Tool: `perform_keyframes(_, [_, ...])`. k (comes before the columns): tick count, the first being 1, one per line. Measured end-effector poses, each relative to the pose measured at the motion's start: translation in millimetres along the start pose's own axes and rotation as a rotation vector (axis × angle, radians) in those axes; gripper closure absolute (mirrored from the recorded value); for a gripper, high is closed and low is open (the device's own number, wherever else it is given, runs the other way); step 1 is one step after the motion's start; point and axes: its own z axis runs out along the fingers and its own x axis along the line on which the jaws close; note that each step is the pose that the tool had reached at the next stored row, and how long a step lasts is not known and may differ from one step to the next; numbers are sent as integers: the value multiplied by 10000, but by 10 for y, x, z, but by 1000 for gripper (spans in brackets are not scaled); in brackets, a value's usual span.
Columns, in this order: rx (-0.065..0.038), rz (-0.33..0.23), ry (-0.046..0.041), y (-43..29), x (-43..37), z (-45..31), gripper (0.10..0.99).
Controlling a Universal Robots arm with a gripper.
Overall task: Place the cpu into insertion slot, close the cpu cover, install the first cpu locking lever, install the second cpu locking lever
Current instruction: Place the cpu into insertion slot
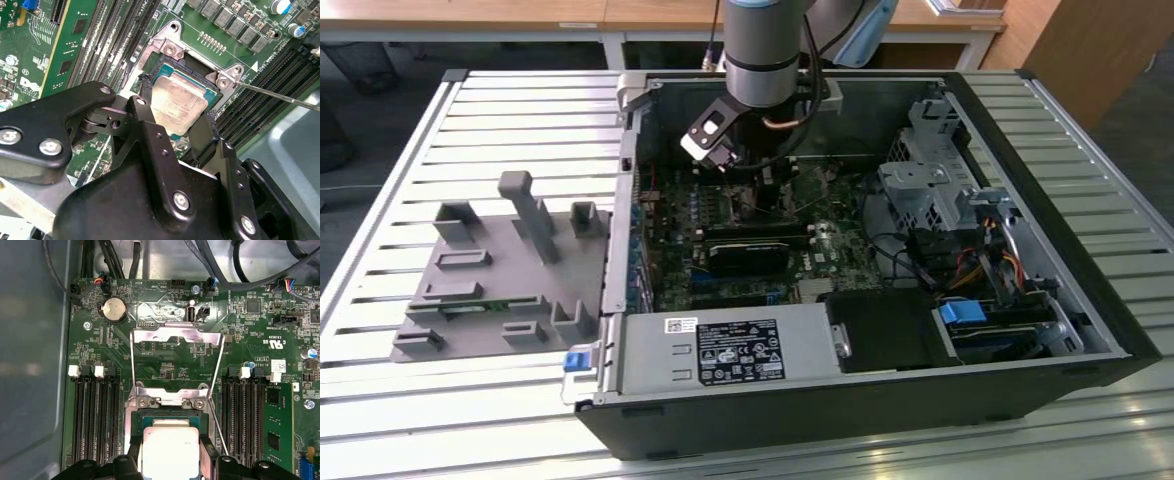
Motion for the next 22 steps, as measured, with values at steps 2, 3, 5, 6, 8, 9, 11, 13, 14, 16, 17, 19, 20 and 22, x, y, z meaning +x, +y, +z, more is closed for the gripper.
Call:
perform_keyframes(2, [0, 4, -1, -1, 0, 8, 549])
perform_keyframes(3, [1, 7, -2, -1, 0, 12, 549])
perform_keyframes(5, [1, 19, -2, 1, 0, 18, 549])
perform_keyframes(6, [0, 29, -3, 2, 0, 21, 549])
perform_keyframes(8, [1, 48, -5, 6, 0, 25, 549])
perform_keyframes(9, [1, 58, -5, 7, 0, 28, 549])
perform_keyframes(11, [0, 79, -6, 9, 0, 33, 549])
perform_keyframes(13, [0, 89, -6, 9, 1, 40, 549])
perform_keyframes(14, [0, 90, -6, 9, 1, 44, 549])
perform_keyframes(16, [0, 91, -7, 9, 2, 52, 549])
perform_keyframes(17, [0, 91, -7, 9, 3, 57, 549])
perform_keyframes(19, [1, 91, -8, 8, 4, 64, 549])
perform_keyframes(20, [2, 91, -10, 7, 3, 65, 549])
perform_keyframes(22, [2, 91, -11, 7, 4, 65, 549])
